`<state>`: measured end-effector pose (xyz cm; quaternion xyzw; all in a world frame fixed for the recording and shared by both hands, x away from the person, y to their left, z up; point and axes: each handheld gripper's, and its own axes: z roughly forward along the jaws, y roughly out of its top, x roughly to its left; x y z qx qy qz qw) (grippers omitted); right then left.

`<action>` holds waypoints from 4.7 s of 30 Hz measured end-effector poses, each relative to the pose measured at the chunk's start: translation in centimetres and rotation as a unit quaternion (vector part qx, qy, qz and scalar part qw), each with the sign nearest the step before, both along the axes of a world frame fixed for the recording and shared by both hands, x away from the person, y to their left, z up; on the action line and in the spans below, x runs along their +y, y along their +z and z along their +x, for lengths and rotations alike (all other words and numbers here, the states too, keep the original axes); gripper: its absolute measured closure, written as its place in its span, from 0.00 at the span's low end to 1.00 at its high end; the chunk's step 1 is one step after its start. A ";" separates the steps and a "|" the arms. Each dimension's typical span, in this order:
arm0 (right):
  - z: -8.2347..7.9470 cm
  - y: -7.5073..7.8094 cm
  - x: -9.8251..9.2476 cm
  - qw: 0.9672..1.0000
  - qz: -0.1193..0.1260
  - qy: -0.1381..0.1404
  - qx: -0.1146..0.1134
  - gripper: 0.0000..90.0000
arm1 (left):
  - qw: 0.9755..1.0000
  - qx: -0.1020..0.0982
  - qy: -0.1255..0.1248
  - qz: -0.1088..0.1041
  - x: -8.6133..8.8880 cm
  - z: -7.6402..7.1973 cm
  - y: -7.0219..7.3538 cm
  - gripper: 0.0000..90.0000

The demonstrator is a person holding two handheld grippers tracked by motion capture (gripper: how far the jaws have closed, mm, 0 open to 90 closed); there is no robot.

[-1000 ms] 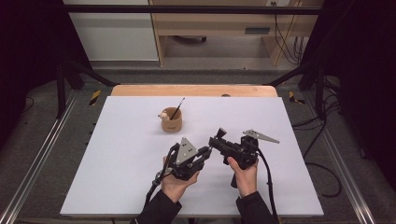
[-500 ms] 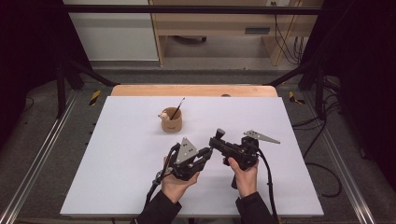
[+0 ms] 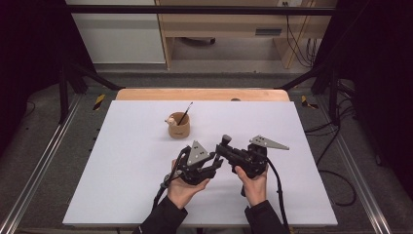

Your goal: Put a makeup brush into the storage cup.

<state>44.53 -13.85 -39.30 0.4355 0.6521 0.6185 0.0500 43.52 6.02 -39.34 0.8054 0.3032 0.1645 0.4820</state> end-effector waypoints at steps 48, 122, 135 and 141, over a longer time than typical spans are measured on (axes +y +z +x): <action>-1.0 0.3 -4.5 0.988 -0.122 -0.051 -0.074 0.27 | 0.998 -0.011 0.049 -0.033 6.3 1.9 1.8 0.87; -2.8 -1.6 -10.3 0.973 -0.200 -0.091 -0.074 0.05 | 0.993 -0.055 0.102 -0.035 8.7 9.1 5.7 0.87; -2.8 -1.6 -10.3 0.973 -0.199 -0.092 -0.074 0.05 | 0.992 -0.055 0.111 -0.031 8.5 11.6 5.1 0.87; -2.8 -1.5 -10.2 0.972 -0.201 -0.091 -0.077 0.05 | 0.992 -0.060 0.110 -0.031 8.3 12.4 4.9 0.87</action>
